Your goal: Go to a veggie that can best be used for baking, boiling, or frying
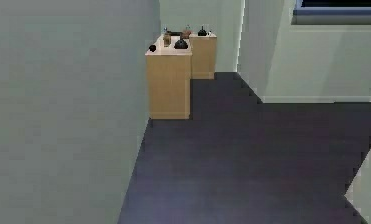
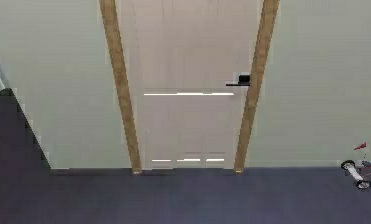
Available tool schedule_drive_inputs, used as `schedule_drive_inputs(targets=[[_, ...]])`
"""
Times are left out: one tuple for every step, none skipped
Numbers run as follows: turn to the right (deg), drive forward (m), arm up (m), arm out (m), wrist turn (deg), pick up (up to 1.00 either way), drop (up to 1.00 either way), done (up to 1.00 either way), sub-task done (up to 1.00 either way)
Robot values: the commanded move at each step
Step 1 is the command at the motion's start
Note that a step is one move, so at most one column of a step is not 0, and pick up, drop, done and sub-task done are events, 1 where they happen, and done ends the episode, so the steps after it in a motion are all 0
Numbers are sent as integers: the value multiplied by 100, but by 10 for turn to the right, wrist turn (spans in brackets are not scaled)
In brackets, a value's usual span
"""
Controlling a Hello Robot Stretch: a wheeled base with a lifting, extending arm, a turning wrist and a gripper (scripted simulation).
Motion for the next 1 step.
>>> schedule_drive_inputs(targets=[[0, 100, 0, 0, 0, 0, 0, 0, 0]])
